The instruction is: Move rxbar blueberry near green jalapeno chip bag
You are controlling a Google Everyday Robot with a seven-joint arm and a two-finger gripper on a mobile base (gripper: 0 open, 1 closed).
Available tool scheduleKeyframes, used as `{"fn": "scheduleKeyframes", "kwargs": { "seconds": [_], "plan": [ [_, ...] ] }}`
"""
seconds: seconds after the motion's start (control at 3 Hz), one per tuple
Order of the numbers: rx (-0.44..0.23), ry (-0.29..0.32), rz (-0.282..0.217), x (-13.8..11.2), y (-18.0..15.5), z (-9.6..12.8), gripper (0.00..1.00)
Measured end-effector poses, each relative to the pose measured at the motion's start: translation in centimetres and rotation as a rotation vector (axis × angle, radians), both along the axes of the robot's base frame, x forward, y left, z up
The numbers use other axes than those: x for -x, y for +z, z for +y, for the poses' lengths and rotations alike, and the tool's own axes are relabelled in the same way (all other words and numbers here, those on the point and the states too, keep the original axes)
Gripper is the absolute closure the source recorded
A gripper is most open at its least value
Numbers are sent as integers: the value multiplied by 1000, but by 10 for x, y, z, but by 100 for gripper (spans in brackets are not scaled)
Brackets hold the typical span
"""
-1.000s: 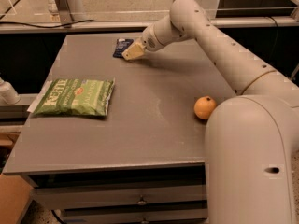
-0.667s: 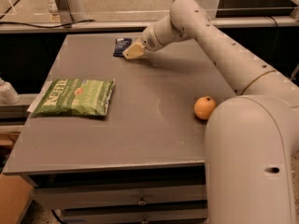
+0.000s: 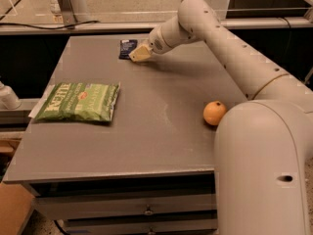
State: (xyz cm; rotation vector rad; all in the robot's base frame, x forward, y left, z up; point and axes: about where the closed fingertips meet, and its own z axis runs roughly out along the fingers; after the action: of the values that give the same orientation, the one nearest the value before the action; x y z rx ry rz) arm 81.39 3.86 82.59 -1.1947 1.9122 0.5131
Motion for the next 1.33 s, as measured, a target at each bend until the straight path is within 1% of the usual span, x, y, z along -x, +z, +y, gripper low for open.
{"fn": "scheduleKeyframes", "kwargs": {
  "seconds": [1.0, 1.33],
  "plan": [
    [0, 0, -1, 0, 0, 0, 100],
    [-10, 11, -149, 2, 58, -4, 100]
  ]
}}
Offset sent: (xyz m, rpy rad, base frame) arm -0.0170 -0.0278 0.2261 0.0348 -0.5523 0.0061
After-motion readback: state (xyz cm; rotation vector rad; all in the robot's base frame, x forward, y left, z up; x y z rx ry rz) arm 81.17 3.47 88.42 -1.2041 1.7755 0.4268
